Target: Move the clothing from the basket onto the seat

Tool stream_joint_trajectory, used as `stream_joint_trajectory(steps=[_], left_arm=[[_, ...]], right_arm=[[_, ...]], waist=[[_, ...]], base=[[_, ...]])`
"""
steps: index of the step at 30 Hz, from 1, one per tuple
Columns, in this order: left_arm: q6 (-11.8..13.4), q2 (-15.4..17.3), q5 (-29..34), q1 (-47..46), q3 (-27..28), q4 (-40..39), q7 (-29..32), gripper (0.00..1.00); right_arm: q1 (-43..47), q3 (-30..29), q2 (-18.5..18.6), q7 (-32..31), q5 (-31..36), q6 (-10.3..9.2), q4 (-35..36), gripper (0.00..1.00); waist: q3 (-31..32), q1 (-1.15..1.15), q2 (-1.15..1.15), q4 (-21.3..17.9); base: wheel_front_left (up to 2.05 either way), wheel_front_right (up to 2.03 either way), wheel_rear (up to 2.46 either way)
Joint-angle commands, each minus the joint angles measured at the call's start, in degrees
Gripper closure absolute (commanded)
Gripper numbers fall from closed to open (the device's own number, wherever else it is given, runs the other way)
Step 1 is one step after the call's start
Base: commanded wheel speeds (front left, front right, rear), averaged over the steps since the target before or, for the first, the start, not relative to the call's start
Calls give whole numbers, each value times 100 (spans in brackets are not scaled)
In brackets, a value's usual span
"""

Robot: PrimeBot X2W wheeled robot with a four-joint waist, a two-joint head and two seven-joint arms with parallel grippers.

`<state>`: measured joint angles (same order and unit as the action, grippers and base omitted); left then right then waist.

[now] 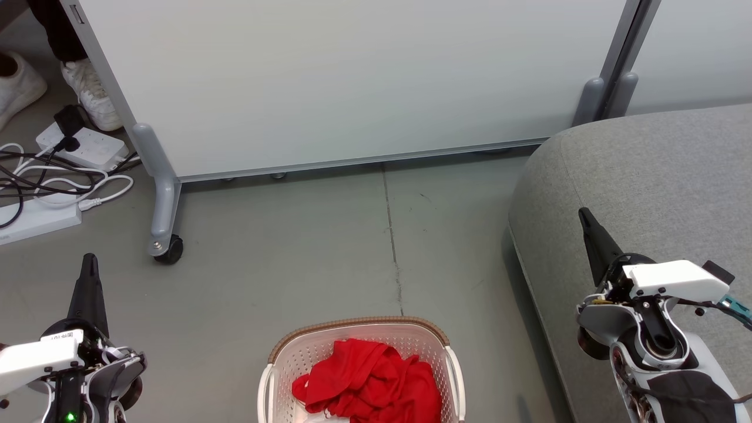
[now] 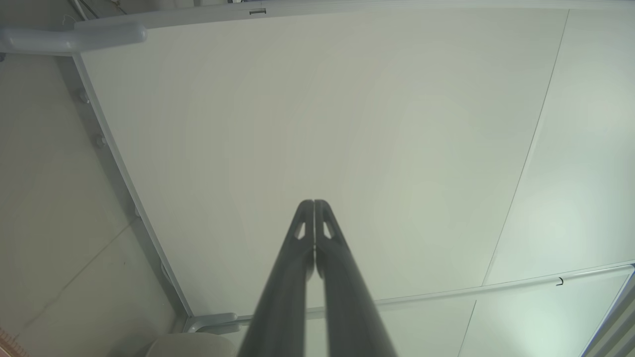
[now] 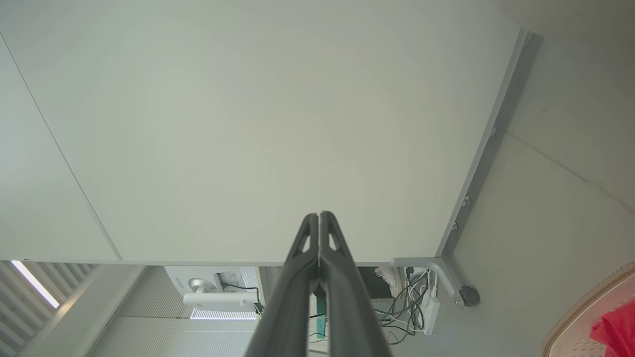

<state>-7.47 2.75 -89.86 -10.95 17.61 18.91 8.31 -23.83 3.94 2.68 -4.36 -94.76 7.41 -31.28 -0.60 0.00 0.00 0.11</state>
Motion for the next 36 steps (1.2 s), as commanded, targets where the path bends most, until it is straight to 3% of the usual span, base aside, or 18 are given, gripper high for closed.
stream_joint_trajectory(steps=[1, 4, 5, 21, 36], left_arm=[[-20, 11, 8, -79, 19, -11, 23, 100], [-20, 11, 8, -79, 19, -11, 23, 100], [0, 0, 0, 0, -1, -1, 0, 0], [3, 58, 235, 119, -433, -242, -379, 0], [50, 216, 2199, 264, -783, -696, -817, 0]], right_arm=[[-11, -14, 43, -15, -12, 16, -2, 100], [-11, -14, 43, -15, -11, 16, -2, 100], [0, 0, 0, 1, 0, 0, 1, 0], [361, 85, 20, 349, 466, 2, 379, 0], [574, -76, 114, 682, 2793, 5, 1026, 0]], waist=[[0, 0, 0, 0], [0, 0, 0, 0], [0, 0, 0, 0], [20, 0, 0, 3], [68, 0, 0, 16]], base=[[0, 0, 0], [0, 0, 0], [0, 0, 0], [0, 0, 0], [0, 0, 0]])
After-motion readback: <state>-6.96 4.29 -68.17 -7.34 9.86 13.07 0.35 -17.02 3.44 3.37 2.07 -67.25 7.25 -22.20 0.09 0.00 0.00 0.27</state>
